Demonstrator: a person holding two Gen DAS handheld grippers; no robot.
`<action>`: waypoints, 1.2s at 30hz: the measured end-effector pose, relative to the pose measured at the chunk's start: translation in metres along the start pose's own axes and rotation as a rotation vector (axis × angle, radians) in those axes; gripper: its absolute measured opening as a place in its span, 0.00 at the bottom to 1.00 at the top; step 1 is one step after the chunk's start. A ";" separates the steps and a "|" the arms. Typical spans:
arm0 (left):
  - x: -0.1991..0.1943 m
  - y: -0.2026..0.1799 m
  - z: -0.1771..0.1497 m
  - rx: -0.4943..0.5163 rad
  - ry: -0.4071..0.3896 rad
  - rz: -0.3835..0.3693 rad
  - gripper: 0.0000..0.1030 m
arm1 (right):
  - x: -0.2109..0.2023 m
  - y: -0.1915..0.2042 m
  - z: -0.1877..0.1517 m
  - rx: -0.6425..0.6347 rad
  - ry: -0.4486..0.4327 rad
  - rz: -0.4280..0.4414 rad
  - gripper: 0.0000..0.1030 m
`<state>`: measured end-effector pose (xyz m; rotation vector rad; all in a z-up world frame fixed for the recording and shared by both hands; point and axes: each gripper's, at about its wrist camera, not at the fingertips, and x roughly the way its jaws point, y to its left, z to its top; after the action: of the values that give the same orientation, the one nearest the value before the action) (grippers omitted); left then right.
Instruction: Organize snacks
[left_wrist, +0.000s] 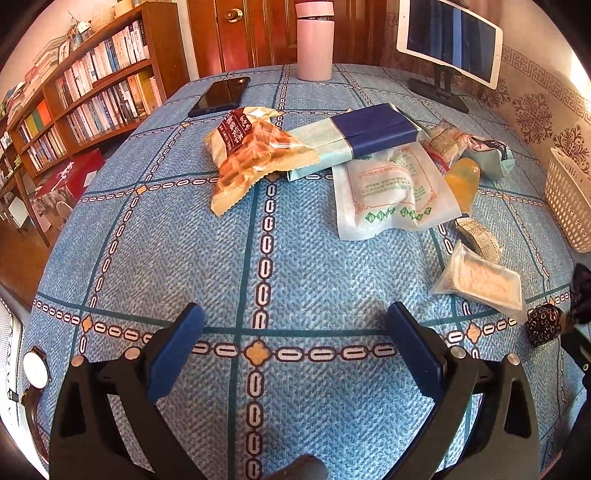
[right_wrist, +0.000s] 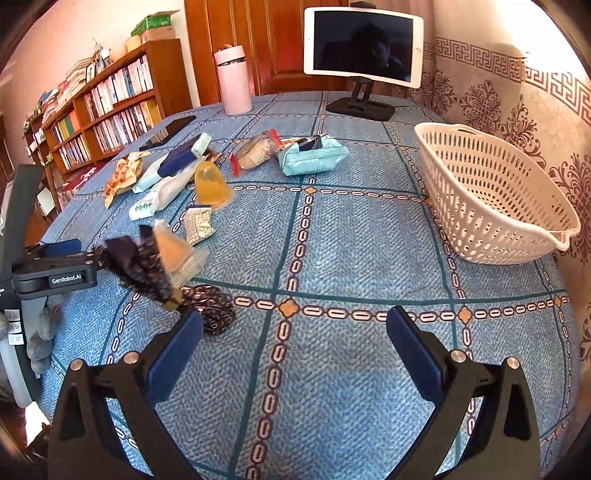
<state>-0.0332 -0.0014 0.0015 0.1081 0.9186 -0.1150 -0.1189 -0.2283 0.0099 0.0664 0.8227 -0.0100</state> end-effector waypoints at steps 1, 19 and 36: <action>0.000 0.000 0.000 0.001 -0.001 -0.001 0.97 | 0.008 0.004 0.004 0.001 0.012 0.008 0.95; -0.010 -0.009 -0.011 0.047 0.017 -0.044 0.97 | -0.022 0.000 0.006 -0.047 -0.099 -0.034 0.95; -0.014 -0.022 -0.018 0.087 0.010 -0.057 0.97 | -0.015 0.020 -0.019 -0.267 0.035 -0.123 0.95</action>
<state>-0.0590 -0.0195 0.0012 0.1631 0.9274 -0.2078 -0.1422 -0.2075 0.0091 -0.2363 0.8557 -0.0146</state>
